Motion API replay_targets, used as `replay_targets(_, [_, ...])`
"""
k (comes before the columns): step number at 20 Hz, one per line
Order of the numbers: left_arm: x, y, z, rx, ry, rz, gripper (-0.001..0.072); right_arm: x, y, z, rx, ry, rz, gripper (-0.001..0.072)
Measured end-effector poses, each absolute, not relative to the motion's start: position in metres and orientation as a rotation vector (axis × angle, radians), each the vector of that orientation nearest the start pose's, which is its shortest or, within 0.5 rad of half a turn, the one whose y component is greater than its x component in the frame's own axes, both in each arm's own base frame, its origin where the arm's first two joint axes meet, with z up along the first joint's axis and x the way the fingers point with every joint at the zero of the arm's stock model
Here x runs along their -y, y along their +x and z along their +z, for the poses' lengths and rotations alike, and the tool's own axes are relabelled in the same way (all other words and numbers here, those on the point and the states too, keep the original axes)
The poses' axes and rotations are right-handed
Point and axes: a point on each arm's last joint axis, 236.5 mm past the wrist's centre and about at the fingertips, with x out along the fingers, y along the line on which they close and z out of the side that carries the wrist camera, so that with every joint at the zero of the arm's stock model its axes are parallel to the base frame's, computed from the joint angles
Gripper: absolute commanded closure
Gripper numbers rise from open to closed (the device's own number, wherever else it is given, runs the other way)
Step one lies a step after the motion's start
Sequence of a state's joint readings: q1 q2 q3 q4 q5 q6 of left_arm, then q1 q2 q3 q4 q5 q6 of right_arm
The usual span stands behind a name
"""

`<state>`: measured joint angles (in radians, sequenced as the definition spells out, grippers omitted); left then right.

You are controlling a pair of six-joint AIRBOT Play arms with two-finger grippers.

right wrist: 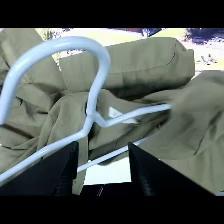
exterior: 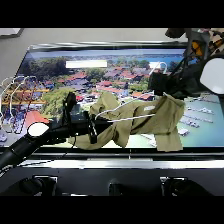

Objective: Fold the clothes and pants, and hang the long-sleeved shirts on hangers.

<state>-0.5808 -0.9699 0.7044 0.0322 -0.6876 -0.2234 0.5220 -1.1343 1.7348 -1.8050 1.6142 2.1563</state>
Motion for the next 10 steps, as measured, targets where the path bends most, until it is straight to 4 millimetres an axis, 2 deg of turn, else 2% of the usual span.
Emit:
replay_targets(2, [0.344, 0.25, 0.135, -0.424, -0.169, -1.227, 0.0678, -0.12, 0.33, 0.246, -0.941, 0.175, -0.038, 0.0287])
replay_targets(4, [0.344, 0.25, 0.135, -0.422, -0.168, -1.227, 0.0678, -0.098, 0.331, 0.26, -0.879, 0.191, -0.108, 0.025])
replay_targets(7, [0.344, 0.25, 0.135, -0.421, -0.167, -1.228, 0.0678, -0.032, 0.332, 0.274, -0.816, 0.265, -0.291, 0.0231])
replay_targets(8, [0.344, 0.25, 0.135, -0.421, -0.167, -1.228, 0.0678, -0.008, 0.331, 0.275, -0.812, 0.289, -0.344, 0.0231])
replay_targets(10, [0.344, 0.25, 0.135, -0.421, -0.166, -1.228, 0.0678, 0.027, 0.328, 0.271, -0.845, 0.284, -0.371, 0.0233])
